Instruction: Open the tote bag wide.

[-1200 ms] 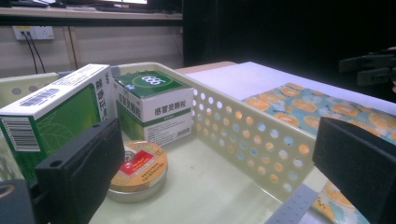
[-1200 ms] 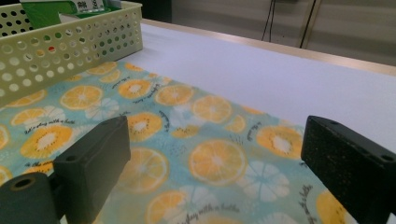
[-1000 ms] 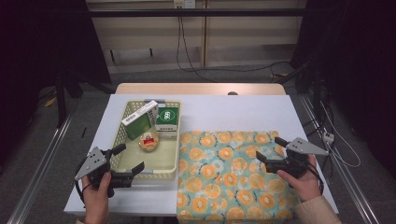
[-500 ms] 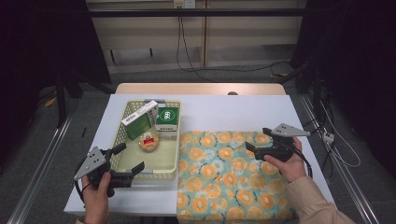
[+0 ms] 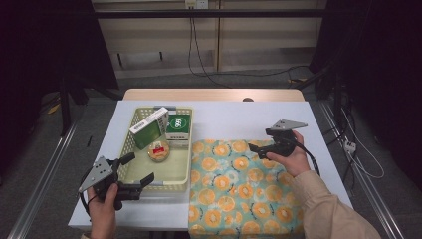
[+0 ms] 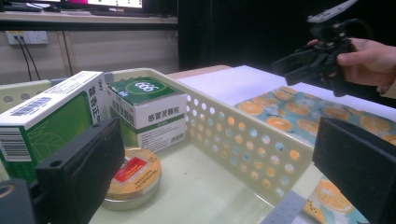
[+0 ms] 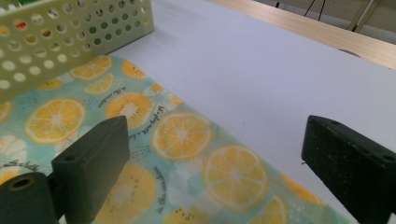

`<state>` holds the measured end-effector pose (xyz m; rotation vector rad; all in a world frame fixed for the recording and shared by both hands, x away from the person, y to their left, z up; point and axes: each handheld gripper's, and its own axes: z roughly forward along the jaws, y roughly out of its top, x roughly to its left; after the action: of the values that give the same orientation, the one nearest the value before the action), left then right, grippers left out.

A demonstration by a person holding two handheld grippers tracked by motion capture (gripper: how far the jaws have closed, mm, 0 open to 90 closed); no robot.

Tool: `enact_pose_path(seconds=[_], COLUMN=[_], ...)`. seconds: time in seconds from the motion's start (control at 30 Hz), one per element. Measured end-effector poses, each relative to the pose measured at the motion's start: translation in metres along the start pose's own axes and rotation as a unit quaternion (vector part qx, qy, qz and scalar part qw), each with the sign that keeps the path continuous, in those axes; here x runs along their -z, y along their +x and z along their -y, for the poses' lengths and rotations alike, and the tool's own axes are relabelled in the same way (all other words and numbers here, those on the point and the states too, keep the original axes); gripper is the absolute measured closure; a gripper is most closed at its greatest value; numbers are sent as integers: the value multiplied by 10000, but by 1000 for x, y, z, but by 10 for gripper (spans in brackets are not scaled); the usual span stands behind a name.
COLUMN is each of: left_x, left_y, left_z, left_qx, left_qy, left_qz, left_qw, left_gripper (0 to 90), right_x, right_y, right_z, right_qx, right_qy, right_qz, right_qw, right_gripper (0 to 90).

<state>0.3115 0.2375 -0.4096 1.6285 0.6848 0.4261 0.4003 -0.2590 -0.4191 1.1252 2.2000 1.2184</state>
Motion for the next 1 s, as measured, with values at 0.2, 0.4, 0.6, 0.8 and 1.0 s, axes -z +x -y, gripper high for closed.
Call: enact_pose_path(seconds=[0.2, 0.4, 0.6, 0.8, 1.0], left_x=[-1, -1, -2, -2, -2], left_y=[-1, -1, -3, -2, -1], left_z=[0, 0, 0, -1, -1], left_qx=[-21, -5, -6, -16, 29], left_qy=[3, 2, -1, 4, -59], left_qz=[29, 48, 83, 108, 115], left_qw=[10000, 10000, 10000, 9999, 9999], left_gripper=[20, 21, 20, 20, 20], right_x=[-18, -37, -58, -78, -87], right_y=[-3, -3, 0, 1, 1], right_z=[-8, -12, -7, -3, -1], right_qx=[-38, 36, 113, 264, 282], right_qy=[65, 210, 433, 670, 782], right_qz=[-120, -145, -234, -273, -372], right_qw=[9999, 9997, 9987, 9970, 9958], right_gripper=[157, 217, 286, 308, 385])
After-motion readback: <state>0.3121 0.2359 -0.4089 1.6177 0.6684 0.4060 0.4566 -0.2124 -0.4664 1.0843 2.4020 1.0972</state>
